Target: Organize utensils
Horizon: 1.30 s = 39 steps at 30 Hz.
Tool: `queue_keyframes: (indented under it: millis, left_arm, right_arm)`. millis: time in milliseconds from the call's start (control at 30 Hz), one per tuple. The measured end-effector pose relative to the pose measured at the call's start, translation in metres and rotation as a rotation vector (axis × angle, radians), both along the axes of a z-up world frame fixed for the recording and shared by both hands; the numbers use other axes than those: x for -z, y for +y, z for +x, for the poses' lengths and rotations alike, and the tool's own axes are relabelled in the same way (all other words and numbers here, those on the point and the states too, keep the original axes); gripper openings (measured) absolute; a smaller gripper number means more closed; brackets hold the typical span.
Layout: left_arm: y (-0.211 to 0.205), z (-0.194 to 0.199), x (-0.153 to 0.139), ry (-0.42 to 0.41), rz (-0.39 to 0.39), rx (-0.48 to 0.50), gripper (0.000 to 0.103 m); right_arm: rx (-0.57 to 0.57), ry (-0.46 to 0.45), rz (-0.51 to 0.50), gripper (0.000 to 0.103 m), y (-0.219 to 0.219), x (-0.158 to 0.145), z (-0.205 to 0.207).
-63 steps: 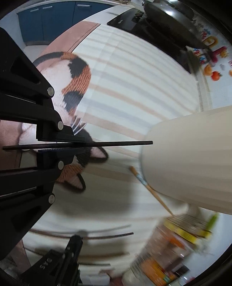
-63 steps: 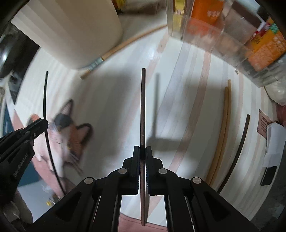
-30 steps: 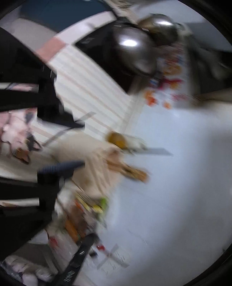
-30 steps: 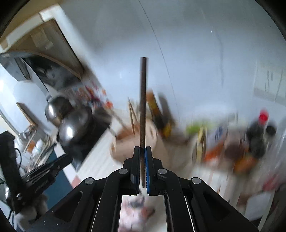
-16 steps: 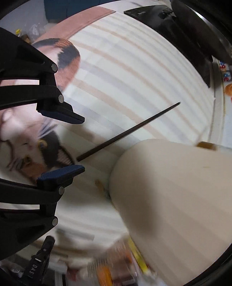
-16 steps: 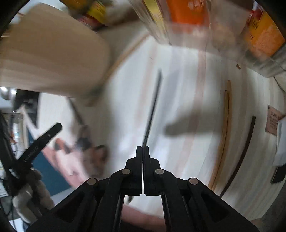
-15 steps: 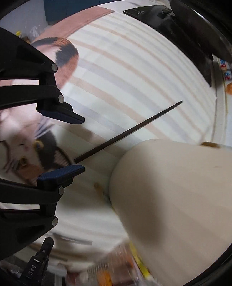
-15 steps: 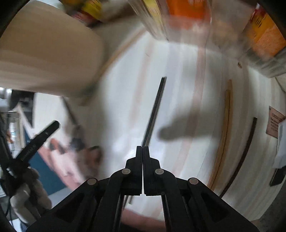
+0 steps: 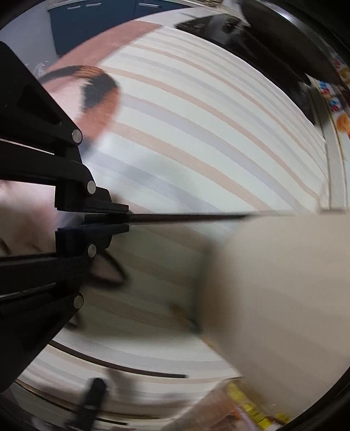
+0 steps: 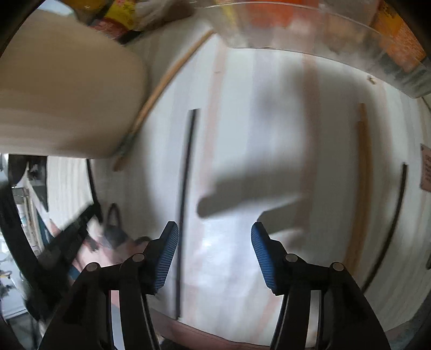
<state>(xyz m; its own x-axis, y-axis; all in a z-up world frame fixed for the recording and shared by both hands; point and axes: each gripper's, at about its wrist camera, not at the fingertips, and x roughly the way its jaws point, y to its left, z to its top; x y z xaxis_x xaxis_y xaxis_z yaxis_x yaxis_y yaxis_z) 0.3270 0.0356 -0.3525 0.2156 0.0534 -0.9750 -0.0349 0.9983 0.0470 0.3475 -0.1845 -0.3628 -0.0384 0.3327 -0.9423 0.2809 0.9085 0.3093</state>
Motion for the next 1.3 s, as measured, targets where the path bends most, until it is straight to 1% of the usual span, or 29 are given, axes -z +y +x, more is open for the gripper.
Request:
queue_keyframes:
  millis: [67, 100, 167, 200, 233, 267, 300, 333, 433, 533, 567, 633, 733, 800, 833, 867, 900, 933, 1000, 1067, 1100, 1200, 1300]
  left_arm:
    - [0.012, -0.027, 0.001, 0.03, -0.011, -0.002, 0.004]
    - [0.016, -0.038, 0.001, 0.043, -0.017, -0.003, 0.004]
    - [0.022, -0.062, 0.002, 0.078, -0.035, 0.01, 0.004]
    - [0.026, -0.074, 0.001, 0.094, -0.047, 0.011, 0.004]
    - [0.029, -0.082, 0.0, 0.101, -0.058, 0.009, 0.004]
    - [0.032, -0.089, -0.003, 0.102, -0.076, 0.008, 0.005]
    - [0.034, -0.091, -0.006, 0.099, -0.09, 0.006, 0.005]
    - [0.037, -0.091, -0.01, 0.091, -0.102, -0.006, 0.005]
    - [0.04, -0.075, -0.026, 0.039, -0.144, -0.019, 0.011]
    - [0.038, -0.051, -0.027, 0.017, -0.135, -0.028, 0.017]
    - [0.038, -0.041, -0.023, 0.019, -0.124, -0.027, 0.019]
    - [0.041, -0.02, -0.015, 0.032, -0.097, -0.022, 0.019]
    - [0.038, -0.008, 0.001, 0.06, -0.023, 0.005, 0.018]
    - [0.035, -0.01, 0.002, 0.035, -0.01, 0.023, 0.012]
    - [0.034, -0.013, 0.003, 0.037, -0.012, 0.027, 0.007]
    - [0.031, -0.021, 0.003, 0.041, -0.02, 0.03, 0.004]
    - [0.025, -0.019, 0.005, 0.05, -0.023, 0.035, 0.004]
    - [0.018, -0.027, 0.005, 0.065, -0.033, 0.046, 0.004]
    - [0.009, -0.053, 0.006, 0.106, -0.065, 0.061, 0.004]
    - [0.003, -0.073, 0.008, 0.14, -0.115, 0.057, 0.004]
    - [-0.002, -0.081, 0.008, 0.144, -0.123, 0.061, 0.004]
    - [-0.014, -0.083, 0.008, 0.135, -0.102, 0.067, 0.005]
    - [-0.016, -0.077, 0.009, 0.123, -0.094, 0.075, 0.007]
  right_arm:
    - [-0.009, -0.009, 0.009, 0.059, 0.017, 0.003, 0.0]
    - [-0.031, -0.013, -0.009, 0.061, 0.027, 0.006, 0.001]
    - [-0.076, -0.054, -0.086, 0.057, 0.045, 0.003, 0.002]
    - [-0.113, -0.06, -0.135, 0.046, 0.054, 0.001, 0.005]
    - [-0.141, -0.061, -0.189, 0.026, 0.061, -0.001, 0.004]
    - [-0.161, -0.064, -0.219, 0.02, 0.066, -0.001, 0.002]
    - [-0.185, -0.066, -0.23, 0.012, 0.068, -0.001, -0.002]
    - [-0.196, -0.063, -0.228, 0.009, 0.067, -0.001, -0.005]
    - [-0.237, -0.037, -0.26, 0.008, 0.054, -0.001, -0.017]
    - [-0.263, -0.01, -0.272, 0.008, 0.04, -0.001, -0.026]
    - [-0.271, 0.001, -0.27, 0.008, 0.038, 0.0, -0.028]
    - [-0.285, 0.02, -0.261, 0.008, 0.034, 0.001, -0.028]
    - [-0.285, 0.028, -0.269, 0.008, 0.03, 0.001, -0.028]
    - [-0.281, 0.029, -0.278, 0.009, 0.024, 0.004, -0.027]
    - [-0.277, 0.029, -0.28, 0.009, 0.029, 0.006, -0.027]
    - [-0.277, 0.025, -0.28, 0.008, 0.029, 0.006, -0.027]
    - [-0.282, 0.019, -0.271, 0.008, 0.029, 0.005, -0.028]
    - [-0.286, 0.022, -0.247, 0.007, 0.027, 0.004, -0.028]
    - [-0.303, 0.053, -0.19, 0.006, 0.028, 0.007, -0.033]
    - [-0.333, 0.066, -0.166, 0.006, 0.033, 0.009, -0.04]
    - [-0.343, 0.064, -0.168, 0.006, 0.034, 0.009, -0.042]
    - [-0.35, 0.075, -0.172, 0.006, 0.035, 0.009, -0.039]
    - [-0.36, 0.088, -0.178, 0.006, 0.038, 0.01, -0.035]
